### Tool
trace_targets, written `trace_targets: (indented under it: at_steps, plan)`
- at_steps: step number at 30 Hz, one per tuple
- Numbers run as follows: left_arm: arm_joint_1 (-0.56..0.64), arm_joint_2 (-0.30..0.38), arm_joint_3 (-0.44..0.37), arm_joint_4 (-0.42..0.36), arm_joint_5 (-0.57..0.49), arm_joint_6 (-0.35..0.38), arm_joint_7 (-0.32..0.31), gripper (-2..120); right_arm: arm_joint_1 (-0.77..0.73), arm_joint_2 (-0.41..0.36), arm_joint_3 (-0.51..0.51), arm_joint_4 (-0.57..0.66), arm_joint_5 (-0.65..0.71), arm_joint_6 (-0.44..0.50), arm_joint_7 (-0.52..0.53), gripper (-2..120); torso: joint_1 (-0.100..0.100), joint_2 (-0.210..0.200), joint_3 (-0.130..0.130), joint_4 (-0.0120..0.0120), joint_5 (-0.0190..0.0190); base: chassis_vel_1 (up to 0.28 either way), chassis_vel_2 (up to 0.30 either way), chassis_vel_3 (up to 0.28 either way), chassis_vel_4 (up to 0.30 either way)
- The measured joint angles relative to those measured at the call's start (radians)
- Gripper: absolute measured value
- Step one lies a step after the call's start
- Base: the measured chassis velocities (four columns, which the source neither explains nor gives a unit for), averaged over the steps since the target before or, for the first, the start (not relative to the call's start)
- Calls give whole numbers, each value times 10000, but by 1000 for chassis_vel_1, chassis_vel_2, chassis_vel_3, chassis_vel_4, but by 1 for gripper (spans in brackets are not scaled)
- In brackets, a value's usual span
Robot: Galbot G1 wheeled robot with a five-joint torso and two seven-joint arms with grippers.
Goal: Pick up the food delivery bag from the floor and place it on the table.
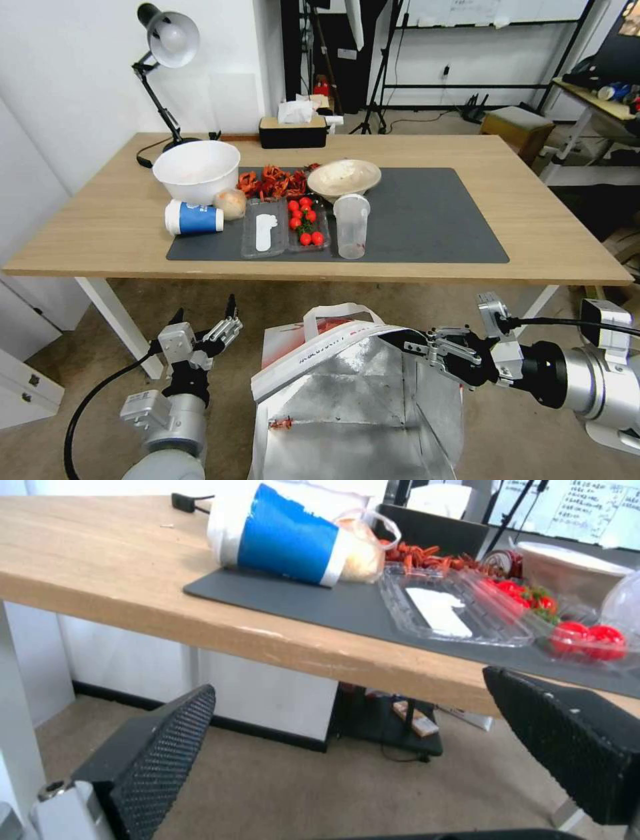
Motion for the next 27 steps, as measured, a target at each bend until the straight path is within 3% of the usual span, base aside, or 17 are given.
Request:
trace_targets:
  at_steps: [27]
  plan:
    - [35,-11,5,-7,-33,-5,-22,100,20,-13,-32,-27,-29,5,-56,0,567,1289,720,0,0,0,0,0,0]
